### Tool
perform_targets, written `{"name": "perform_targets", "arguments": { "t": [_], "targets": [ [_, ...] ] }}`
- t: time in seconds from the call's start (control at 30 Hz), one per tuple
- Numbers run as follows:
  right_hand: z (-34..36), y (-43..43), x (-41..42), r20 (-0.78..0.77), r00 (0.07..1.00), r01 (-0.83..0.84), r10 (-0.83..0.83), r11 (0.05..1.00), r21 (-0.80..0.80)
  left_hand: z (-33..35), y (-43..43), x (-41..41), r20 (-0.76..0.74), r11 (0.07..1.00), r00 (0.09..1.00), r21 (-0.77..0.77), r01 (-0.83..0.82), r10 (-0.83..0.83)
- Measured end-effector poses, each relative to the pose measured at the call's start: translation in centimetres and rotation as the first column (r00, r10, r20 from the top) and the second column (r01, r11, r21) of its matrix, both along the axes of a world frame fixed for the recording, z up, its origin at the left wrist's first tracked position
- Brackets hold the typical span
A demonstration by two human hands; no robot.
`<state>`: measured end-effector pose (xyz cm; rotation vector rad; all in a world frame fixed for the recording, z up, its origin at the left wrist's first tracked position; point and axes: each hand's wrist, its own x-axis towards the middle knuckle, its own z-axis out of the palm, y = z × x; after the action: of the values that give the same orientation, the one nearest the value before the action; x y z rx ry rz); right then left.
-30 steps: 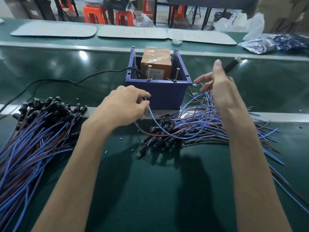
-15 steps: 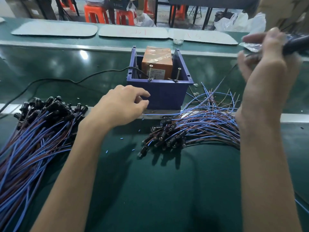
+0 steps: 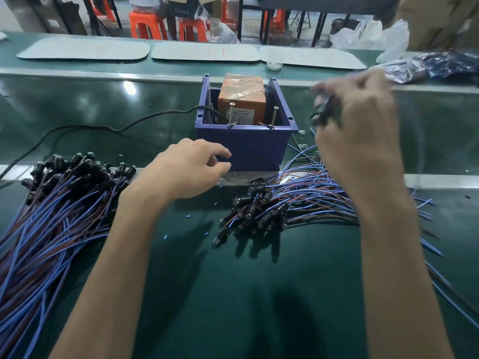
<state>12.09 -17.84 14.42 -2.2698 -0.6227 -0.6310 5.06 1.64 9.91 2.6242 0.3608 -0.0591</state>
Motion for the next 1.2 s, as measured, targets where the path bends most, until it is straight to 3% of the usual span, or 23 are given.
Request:
{"name": "perform_targets", "arguments": {
  "t": [0.03, 0.1, 0.2, 0.57, 0.67, 0.77, 0.87, 1.2],
  "targets": [
    [-0.5, 0.3, 0.1, -0.105, 0.994, 0.015, -0.034, 0.983, -0.183, 0.0, 0.0, 0.0, -0.010, 1.000, 1.000, 0.007, 0.013, -0.013],
    [-1.9, 0.6, 0.1, -0.408, 0.910, -0.158, -0.072, 0.850, -0.502, -0.1, 0.1, 0.1, -0.028, 0.999, 0.999, 0.016, 0.028, -0.028],
    [-4.0, 1.4, 0.1, -0.585, 0.801, -0.383, -0.131, 0.639, -0.667, -0.2, 0.4, 0.2, -0.063, 0.998, 0.997, 0.028, 0.055, -0.054],
    [-4.7, 0.8, 1.7, -0.653, 0.757, -0.476, -0.028, 0.661, -0.580, -0.3, 2.9, -1.1, -0.282, 0.992, 0.951, -0.049, 0.118, -0.127],
    [-4.7, 0.7, 1.8, -0.658, 0.753, -0.486, -0.023, 0.655, -0.578, -0.5, 5.4, -2.6, -0.346, 0.999, 0.937, -0.026, 0.042, -0.048],
    [-4.6, 0.6, 1.9, -0.663, 0.749, -0.500, -0.009, 0.649, -0.573, -0.5, 7.9, -4.4, -0.494, 0.992, 0.862, 0.110, -0.066, 0.112],
    [-4.6, 0.5, 1.9, -0.672, 0.740, -0.514, -0.001, 0.644, -0.567, -0.5, 9.7, -5.5, -0.545, 0.977, 0.810, 0.110, -0.185, 0.215],
    [-4.3, 0.2, 1.7, -0.694, 0.720, -0.536, 0.020, 0.651, -0.538, -2.2, 10.4, -5.1, -0.571, 0.966, 0.779, 0.150, -0.211, 0.259]
  ]
}}
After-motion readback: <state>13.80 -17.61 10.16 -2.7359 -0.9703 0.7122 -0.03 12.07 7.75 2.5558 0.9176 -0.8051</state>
